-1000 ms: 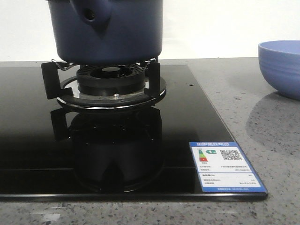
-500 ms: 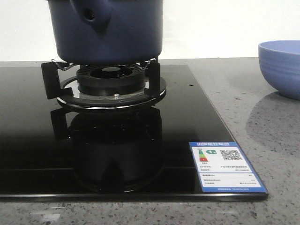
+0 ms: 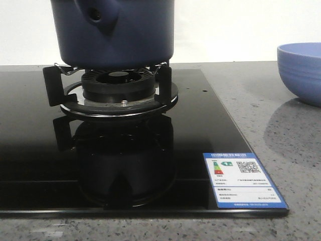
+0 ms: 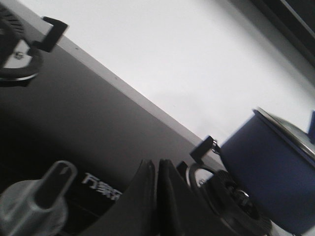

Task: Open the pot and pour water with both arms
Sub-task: 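Move the left gripper to the blue lid knob and grasp it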

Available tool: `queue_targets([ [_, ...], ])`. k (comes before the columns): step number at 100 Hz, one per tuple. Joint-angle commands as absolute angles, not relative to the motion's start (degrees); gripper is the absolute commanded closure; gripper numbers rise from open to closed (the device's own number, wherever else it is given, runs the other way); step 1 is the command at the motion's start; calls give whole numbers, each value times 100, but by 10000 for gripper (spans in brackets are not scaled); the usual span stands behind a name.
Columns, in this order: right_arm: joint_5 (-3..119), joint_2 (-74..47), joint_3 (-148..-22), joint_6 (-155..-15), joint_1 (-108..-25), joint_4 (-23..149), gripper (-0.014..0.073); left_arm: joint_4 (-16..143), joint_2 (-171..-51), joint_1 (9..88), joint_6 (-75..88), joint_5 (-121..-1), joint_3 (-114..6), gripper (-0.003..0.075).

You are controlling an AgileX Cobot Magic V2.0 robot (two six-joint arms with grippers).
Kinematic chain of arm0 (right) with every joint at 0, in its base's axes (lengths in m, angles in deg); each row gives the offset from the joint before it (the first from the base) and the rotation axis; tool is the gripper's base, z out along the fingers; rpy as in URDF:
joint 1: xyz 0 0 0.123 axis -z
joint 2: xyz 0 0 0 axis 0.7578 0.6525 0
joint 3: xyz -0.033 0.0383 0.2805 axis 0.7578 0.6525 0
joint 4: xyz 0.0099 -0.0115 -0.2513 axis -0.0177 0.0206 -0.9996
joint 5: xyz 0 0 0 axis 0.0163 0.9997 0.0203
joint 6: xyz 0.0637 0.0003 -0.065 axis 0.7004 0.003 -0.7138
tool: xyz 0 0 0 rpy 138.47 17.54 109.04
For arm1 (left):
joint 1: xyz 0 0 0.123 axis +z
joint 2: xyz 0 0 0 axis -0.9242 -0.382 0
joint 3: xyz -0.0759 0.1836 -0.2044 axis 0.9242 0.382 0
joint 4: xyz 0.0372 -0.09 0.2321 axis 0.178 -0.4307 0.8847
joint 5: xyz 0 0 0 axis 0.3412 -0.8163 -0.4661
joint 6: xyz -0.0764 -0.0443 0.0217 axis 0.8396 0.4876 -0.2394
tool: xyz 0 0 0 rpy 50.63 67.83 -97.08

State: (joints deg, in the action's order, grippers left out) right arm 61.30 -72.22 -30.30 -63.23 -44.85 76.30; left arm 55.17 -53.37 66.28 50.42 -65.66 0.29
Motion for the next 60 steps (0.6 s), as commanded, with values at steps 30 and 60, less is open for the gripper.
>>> queue_targets([
  [30,7866,-5077,-5635,-7193,-4783,6875,636,5776,-6935,6597,3001,-4590,-2720,741],
  [60,7827,-4464,-6069,-7632,-5322,6875,533,4808,-7597,5939,1642,-4700,-3152,713],
])
